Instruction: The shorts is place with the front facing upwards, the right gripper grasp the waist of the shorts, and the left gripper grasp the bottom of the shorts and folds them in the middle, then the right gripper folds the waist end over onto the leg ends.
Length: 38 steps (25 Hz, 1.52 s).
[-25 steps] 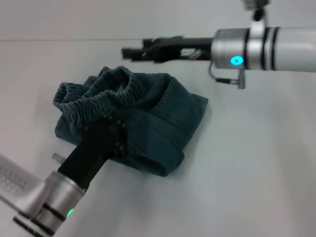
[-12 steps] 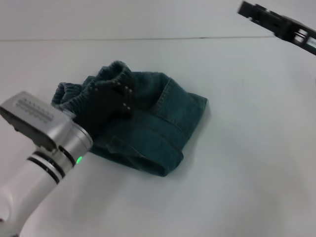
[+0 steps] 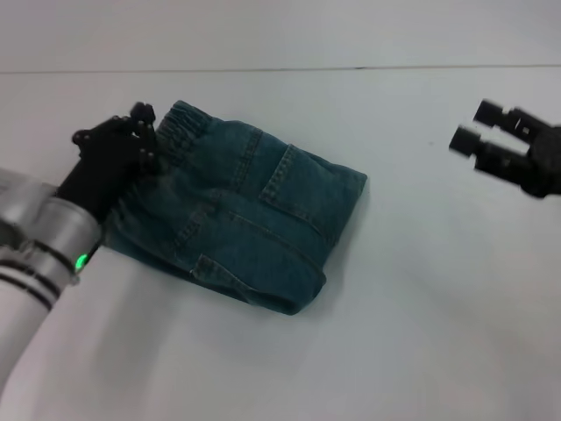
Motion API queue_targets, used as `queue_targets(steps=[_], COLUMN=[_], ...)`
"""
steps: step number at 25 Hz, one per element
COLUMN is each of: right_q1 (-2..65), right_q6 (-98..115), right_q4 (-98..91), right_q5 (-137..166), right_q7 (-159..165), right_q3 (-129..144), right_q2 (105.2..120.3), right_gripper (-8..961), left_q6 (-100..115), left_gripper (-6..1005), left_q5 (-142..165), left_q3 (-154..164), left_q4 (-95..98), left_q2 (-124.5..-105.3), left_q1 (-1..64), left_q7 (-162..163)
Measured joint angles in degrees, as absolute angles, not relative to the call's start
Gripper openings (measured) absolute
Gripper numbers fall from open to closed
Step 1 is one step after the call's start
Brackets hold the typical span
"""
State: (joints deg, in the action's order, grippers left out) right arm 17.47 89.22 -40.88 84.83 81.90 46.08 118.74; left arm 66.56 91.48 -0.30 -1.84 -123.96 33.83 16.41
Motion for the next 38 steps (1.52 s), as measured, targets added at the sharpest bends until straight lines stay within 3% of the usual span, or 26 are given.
queue_targets(steps=[6, 13, 23, 26, 31, 38], right_q1=[16.84, 18.27, 19.11, 19.79, 20.52, 20.78], right_q6=[90.66, 93.78, 92.38, 91.61, 91.14, 91.13], right_q4=[-41.64, -45.25, -45.44, -45.44, -45.44, -45.44], right_q5=[90.55, 97.17, 97.95, 99.43, 101.12, 101.1], right_q7=[80.43, 81.29, 82.62, 83.62, 84.46, 84.79], right_q3=[46.13, 46.77, 47.86, 47.88, 48.04, 48.08], right_q2=[119.09, 119.62, 119.63, 119.62, 119.64, 119.71], right_gripper=[884, 897, 922, 938, 938, 938], left_q6=[87.14, 92.53, 93.99, 93.85, 94.0, 94.56], left_gripper=[90, 318, 540, 777, 939, 934], left_q5=[94.13, 101.74, 106.87, 107.8, 108.1, 109.17], left_q3=[14.87, 34.78, 35.71, 35.67, 35.69, 35.79], left_q4=[11.2, 33.9, 37.35, 37.35, 37.51, 38.09], left_q2=[-123.88, -124.14, -124.09, -124.1, -124.1, -124.03], left_q1=[26.55, 20.74, 19.88, 19.86, 19.87, 19.44], left_q7=[38.61, 68.19, 73.16, 73.48, 73.86, 73.99])
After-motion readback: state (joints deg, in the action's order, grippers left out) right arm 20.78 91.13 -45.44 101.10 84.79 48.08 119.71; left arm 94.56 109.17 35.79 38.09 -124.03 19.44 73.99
